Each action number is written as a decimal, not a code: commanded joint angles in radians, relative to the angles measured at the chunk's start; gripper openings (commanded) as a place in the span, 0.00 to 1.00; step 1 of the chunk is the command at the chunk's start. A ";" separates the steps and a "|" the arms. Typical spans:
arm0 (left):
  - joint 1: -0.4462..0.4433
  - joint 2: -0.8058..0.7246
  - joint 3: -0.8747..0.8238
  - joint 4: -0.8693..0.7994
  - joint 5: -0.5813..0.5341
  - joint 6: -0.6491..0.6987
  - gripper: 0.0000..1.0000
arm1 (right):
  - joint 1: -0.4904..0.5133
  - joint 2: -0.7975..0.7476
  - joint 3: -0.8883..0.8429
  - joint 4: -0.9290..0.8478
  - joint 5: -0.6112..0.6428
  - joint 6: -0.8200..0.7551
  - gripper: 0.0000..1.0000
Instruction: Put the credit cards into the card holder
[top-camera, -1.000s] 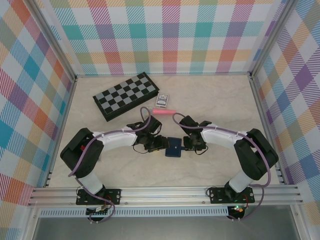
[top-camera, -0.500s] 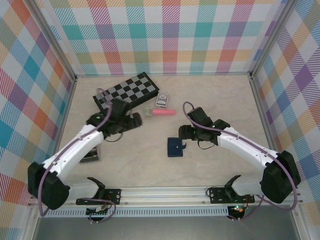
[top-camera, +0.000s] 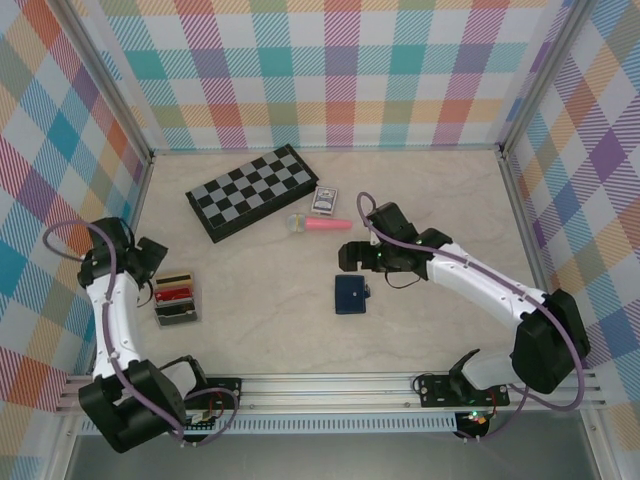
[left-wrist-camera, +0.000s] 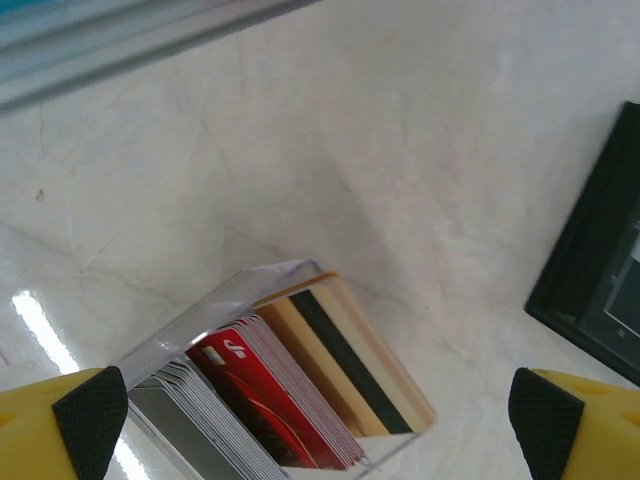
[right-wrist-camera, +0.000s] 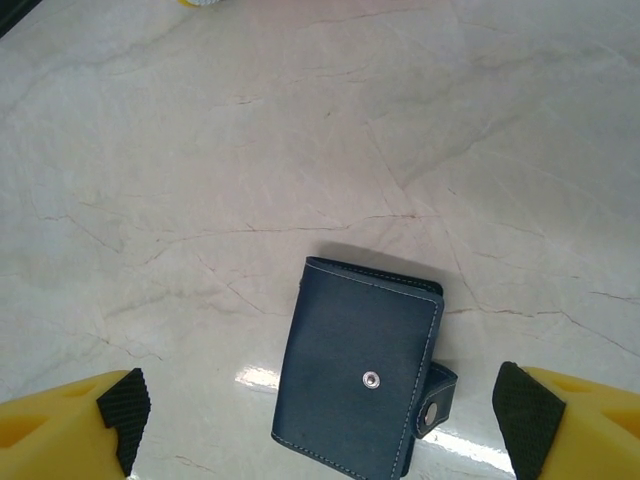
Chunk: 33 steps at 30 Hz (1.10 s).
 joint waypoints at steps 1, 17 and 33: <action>0.070 0.027 -0.068 0.065 0.144 -0.033 1.00 | 0.008 0.018 0.050 -0.009 -0.029 -0.024 0.92; 0.130 0.072 -0.239 0.262 0.432 -0.053 1.00 | 0.008 0.063 0.052 -0.028 -0.037 -0.015 0.92; -0.078 0.133 -0.257 0.356 0.655 -0.015 1.00 | 0.008 0.158 0.081 0.016 -0.148 0.002 0.90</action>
